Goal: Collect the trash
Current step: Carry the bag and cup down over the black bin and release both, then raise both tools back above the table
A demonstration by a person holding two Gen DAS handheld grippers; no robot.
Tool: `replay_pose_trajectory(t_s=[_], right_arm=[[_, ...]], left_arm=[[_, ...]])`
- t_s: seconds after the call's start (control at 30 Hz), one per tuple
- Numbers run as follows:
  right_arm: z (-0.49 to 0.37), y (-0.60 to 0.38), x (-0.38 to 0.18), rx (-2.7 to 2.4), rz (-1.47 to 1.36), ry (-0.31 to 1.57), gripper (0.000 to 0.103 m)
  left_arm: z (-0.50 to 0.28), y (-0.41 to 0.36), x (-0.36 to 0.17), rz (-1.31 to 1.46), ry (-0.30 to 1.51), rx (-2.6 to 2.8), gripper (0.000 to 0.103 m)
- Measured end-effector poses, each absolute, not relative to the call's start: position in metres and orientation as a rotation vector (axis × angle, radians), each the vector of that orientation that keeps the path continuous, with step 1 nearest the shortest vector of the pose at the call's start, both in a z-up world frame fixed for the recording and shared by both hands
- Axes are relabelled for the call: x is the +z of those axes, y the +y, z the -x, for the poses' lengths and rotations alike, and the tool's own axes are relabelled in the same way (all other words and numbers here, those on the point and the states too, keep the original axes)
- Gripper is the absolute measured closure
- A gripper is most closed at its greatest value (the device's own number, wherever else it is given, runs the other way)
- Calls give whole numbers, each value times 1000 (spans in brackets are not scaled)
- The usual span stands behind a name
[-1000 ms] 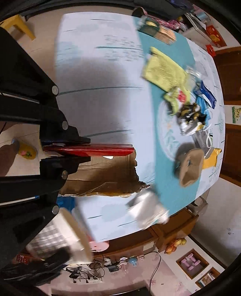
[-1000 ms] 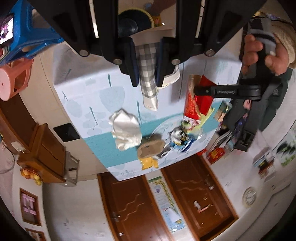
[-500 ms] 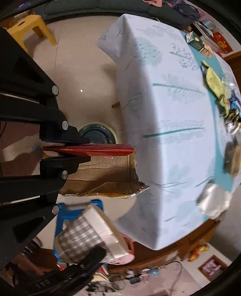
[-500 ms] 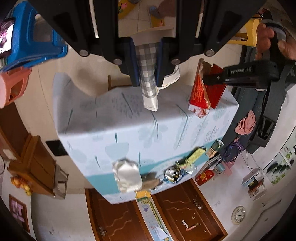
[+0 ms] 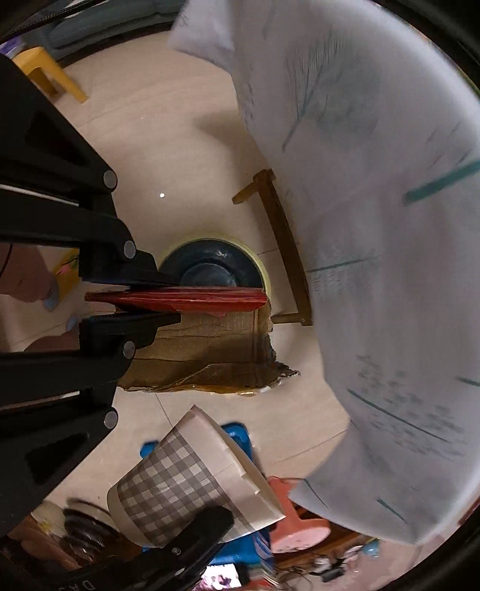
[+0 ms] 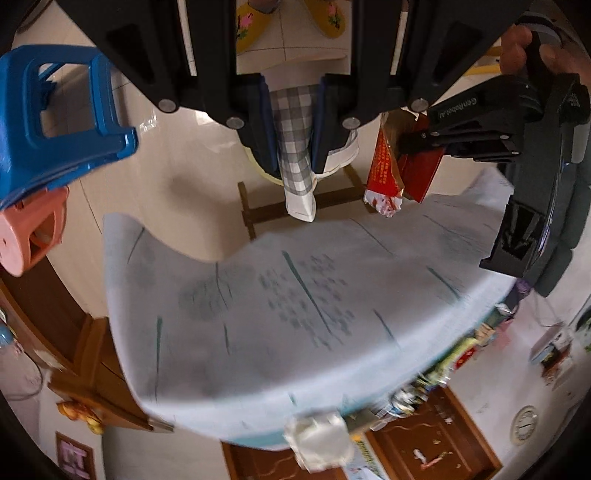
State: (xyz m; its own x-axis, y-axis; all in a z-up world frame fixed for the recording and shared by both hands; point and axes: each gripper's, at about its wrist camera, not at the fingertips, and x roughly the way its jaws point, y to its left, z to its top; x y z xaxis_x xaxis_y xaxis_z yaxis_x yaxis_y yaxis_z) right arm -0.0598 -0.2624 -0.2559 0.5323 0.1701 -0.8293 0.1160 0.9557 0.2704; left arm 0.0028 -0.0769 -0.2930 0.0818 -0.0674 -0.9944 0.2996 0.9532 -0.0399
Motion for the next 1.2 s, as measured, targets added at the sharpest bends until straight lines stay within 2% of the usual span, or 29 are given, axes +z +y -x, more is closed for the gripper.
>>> replay_pose_trajectory(t_s=[0.17, 0.27, 0.33, 0.4, 0.5, 0.6, 0.73, 0.87, 0.93, 1.0, 1.1, 1.2], right_arm=[[50, -253, -321, -13, -313, 1016, 85], [40, -245, -361, -24, -309, 1025, 85], [34, -239, -388, -30, -301, 1029, 85], [28, -235, -409, -31, -293, 1033, 84], [19, -228, -435, -24, -280, 1039, 84], [11, -221, -458, -13, -262, 1054, 84], [1, -208, -476, 14, -275, 1074, 82], [-6, -198, -486, 46, -312, 1107, 72], [-9, -195, -487, 52, -340, 1123, 69], [-9, -196, -483, 40, -355, 1125, 60], [-9, -196, -476, 33, -369, 1123, 43], [-5, -194, -460, 19, -352, 1126, 43]], left_arm=[[-15, -83, -358, -227, 1448, -320, 91], [-19, -84, -394, -242, 1446, -347, 84], [-22, -83, -420, -255, 1442, -365, 67], [-26, -85, -444, -272, 1447, -381, 61], [-28, -82, -469, -310, 1427, -370, 40], [-28, -73, -488, -319, 1411, -340, 29], [-28, -53, -499, -308, 1396, -291, 29], [-28, -33, -495, -276, 1381, -257, 29], [-27, -24, -488, -242, 1375, -241, 23], [-26, -19, -480, -222, 1371, -221, 14], [-22, -14, -466, -197, 1363, -204, 12], [-16, -13, -446, -196, 1360, -199, 12]])
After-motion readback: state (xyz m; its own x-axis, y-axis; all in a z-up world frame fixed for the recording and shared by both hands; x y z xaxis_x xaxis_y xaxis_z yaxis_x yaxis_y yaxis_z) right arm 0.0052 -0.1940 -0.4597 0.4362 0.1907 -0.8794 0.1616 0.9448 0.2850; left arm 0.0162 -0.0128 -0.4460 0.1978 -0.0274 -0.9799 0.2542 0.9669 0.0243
